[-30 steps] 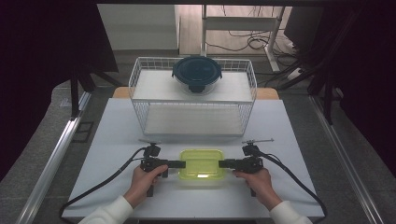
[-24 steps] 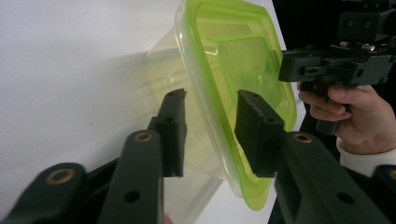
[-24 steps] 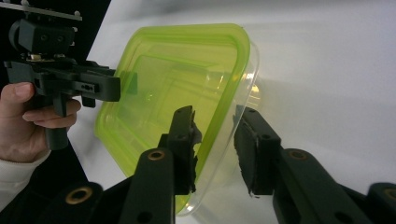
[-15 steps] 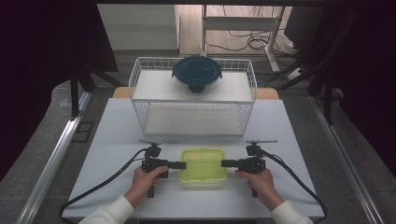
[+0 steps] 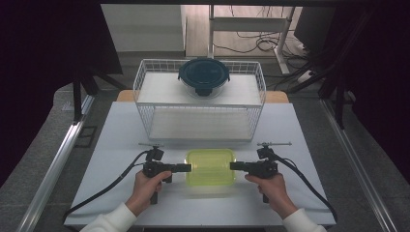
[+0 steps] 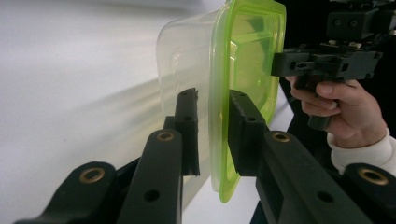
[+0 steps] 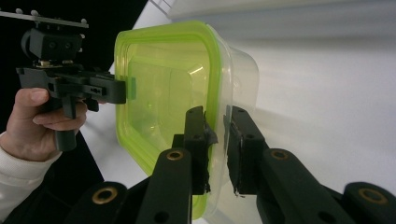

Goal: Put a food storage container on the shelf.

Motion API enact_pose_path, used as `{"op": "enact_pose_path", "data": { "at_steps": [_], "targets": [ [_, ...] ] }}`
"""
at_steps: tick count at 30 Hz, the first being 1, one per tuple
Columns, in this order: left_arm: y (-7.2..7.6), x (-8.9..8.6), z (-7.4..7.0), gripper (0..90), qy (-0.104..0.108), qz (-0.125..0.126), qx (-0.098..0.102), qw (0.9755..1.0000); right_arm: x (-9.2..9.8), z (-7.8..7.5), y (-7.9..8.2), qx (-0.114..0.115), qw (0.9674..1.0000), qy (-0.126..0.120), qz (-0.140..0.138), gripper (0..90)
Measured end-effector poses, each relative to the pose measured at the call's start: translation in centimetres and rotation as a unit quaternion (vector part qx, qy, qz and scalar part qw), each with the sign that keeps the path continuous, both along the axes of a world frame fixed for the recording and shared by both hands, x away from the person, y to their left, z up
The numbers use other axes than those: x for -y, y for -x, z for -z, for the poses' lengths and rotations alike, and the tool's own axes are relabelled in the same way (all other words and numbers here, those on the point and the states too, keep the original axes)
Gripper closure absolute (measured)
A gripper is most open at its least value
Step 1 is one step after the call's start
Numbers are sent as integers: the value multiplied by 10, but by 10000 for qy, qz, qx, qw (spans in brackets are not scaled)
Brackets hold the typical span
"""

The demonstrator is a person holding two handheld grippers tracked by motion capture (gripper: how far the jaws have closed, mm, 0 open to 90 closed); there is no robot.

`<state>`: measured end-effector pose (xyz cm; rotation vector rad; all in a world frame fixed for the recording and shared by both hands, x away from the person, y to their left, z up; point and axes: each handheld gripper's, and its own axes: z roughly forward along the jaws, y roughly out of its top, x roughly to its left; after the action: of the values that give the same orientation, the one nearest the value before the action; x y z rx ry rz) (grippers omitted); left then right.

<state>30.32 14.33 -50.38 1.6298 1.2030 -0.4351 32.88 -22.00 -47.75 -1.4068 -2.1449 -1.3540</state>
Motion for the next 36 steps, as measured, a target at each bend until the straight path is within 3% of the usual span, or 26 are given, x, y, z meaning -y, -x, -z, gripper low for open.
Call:
{"op": "enact_pose_path", "data": {
  "at_steps": [7, 13, 20, 36],
  "targets": [
    [3, -5, -14, 758, -30, -32, 258, 9997, -4, -14, 3, 174, 9998, -82, -41, 783],
    [6, -7, -36, 758, -112, -81, 585, 9982, -7, -28, 2, 388, 9991, -139, -71, 787],
    [2, -6, -66, 759, -114, -129, 943, 9954, -6, -58, 1, 830, 9963, -186, -87, 787],
    [-9, -15, -121, 760, -146, -247, 1392, 9899, -15, -111, -14, 1323, 9908, -223, -147, 789]
  ]
}}
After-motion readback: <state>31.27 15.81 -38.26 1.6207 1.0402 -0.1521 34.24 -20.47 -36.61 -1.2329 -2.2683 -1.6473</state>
